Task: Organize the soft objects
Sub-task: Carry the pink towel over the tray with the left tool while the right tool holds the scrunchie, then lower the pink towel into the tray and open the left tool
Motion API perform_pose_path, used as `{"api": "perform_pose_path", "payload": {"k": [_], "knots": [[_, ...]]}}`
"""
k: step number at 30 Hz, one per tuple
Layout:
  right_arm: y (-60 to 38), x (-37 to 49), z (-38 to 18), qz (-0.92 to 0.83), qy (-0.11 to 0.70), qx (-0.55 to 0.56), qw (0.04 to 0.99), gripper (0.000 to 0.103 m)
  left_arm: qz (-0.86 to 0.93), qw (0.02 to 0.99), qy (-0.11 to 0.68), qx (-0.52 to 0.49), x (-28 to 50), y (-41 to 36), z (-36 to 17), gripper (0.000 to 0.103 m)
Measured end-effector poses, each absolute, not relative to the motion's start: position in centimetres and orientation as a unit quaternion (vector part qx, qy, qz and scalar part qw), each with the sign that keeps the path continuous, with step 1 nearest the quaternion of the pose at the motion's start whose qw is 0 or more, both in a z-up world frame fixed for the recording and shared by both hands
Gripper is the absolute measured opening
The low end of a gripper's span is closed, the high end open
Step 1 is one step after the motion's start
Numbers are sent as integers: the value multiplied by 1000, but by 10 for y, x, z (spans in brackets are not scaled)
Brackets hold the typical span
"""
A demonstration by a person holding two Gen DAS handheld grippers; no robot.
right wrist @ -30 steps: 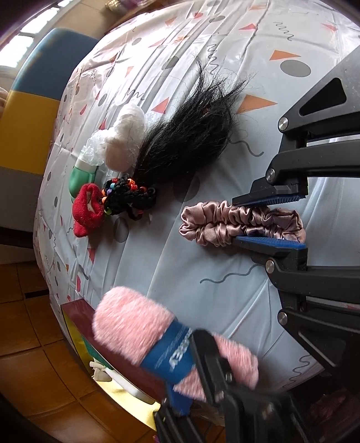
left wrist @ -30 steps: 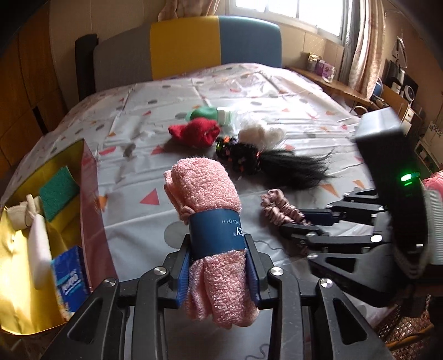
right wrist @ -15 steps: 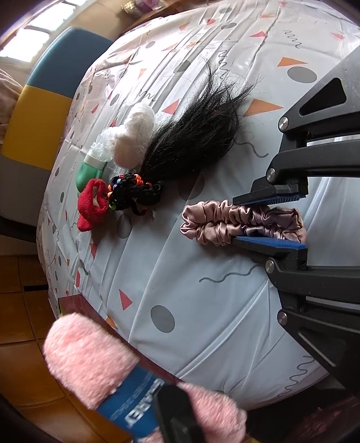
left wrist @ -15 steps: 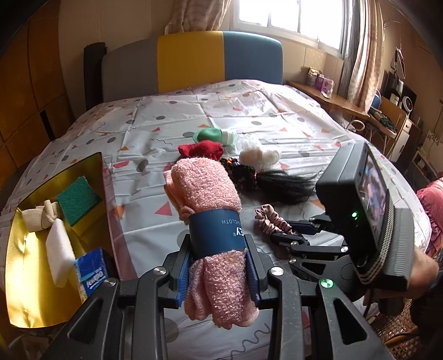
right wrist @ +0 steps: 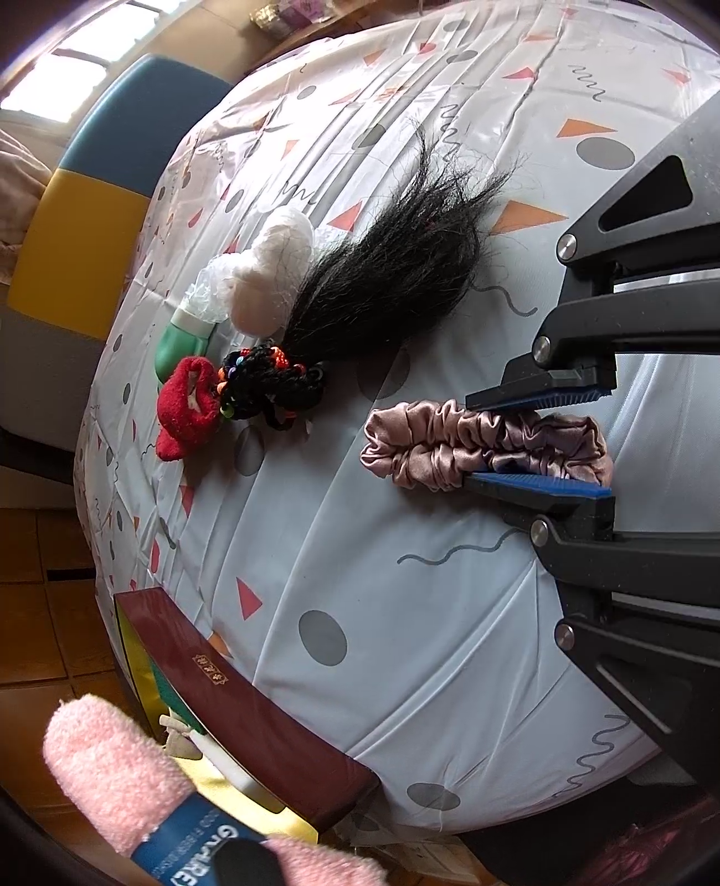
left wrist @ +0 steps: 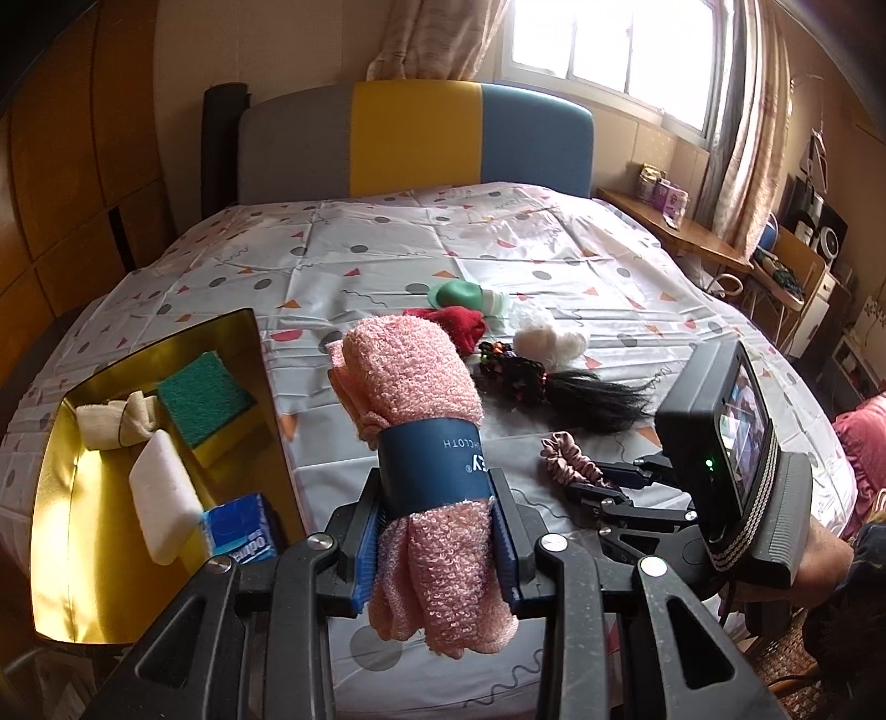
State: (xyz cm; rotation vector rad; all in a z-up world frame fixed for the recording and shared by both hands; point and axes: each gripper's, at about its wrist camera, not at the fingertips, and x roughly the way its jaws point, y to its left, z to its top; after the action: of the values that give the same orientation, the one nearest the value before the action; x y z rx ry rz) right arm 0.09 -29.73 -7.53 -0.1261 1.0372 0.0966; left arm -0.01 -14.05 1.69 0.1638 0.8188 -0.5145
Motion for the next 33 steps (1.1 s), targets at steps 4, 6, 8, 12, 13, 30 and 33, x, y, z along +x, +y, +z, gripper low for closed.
{"api": "perform_pose_path", "payload": {"k": [4,6,8,12,13,30,33], "knots": [[-297,0,-76,45,494,-63,866,21,-240,884,395,66,3,-128,23,34],[-297,0,-76,45,493,-63,866,21,-235,887,394,52,7,-116,30,34],[-297,0,-76,45,493,-63,866,21,-225,891,392,36,13,-100,37,34],[-297,0,-76,45,493,-64,866,21,-189,898,397,-6,29,-55,46,34],[-297,-1,-76,44,493,-64,867,21,-178,899,400,-16,33,-43,45,34],[-297,-1,-77,42,492,-66,867,21,-19,861,504,-72,118,93,-26,34],[-298,-1,-76,42,491,-64,868,21,-18,855,515,-54,136,88,-33,34]]}}
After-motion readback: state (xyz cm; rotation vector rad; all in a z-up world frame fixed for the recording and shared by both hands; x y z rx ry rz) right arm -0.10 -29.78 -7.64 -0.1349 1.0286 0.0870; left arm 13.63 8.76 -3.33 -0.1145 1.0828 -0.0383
